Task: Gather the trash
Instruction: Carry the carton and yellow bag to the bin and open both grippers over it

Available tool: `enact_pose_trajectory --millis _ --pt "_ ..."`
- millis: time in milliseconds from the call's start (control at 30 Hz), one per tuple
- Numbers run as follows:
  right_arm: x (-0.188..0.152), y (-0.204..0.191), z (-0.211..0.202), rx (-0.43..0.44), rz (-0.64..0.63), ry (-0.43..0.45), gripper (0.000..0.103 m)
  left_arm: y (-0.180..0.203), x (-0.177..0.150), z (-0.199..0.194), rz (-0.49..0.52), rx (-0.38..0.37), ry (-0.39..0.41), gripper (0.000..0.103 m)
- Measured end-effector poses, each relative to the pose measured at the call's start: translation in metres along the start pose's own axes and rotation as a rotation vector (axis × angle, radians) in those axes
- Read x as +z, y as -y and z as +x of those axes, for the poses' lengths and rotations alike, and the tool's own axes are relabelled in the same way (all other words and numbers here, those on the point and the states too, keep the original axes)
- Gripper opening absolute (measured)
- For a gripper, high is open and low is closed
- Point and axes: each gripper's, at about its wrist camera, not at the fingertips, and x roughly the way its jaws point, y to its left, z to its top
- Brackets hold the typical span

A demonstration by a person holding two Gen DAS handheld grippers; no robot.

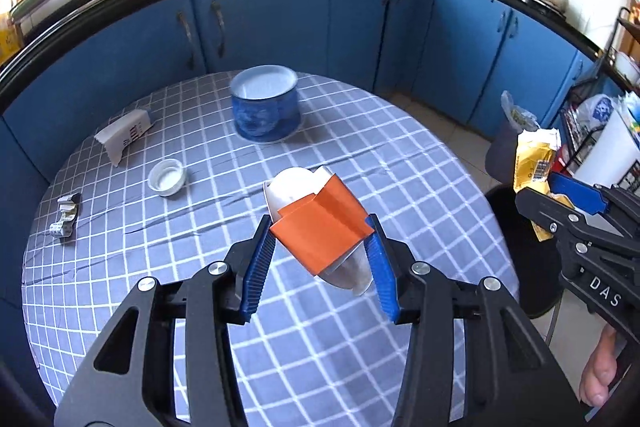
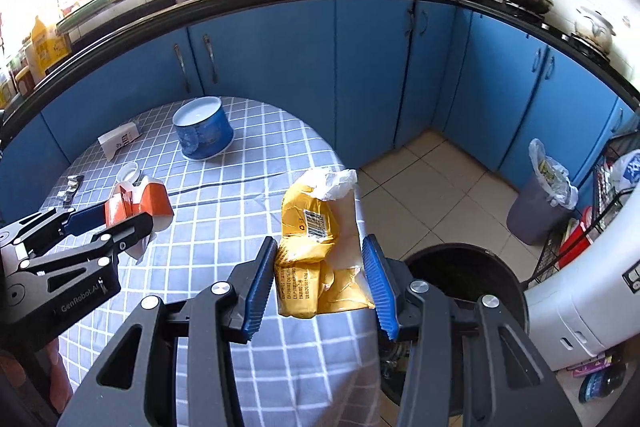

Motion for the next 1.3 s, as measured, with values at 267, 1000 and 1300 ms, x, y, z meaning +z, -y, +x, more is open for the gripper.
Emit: enact_pose_trajectory --millis 267,1000,1300 --pt "-0.010 0.044 -0.017 -0.047 0.068 0.023 0.043 0.049 0.002 -0.005 0.079 -0.029 0.006 0.047" --pt "-0.043 0.140 0.001 -0.118 0.199 -0.029 0.043 0.161 0.013 0.025 0.260 -0.106 -0.019 0.047" --pt "-0.048 0.160 0.010 -0.125 0.220 -0.043 0.043 0.192 0.015 0.035 0.304 -0.125 -0.024 0.047"
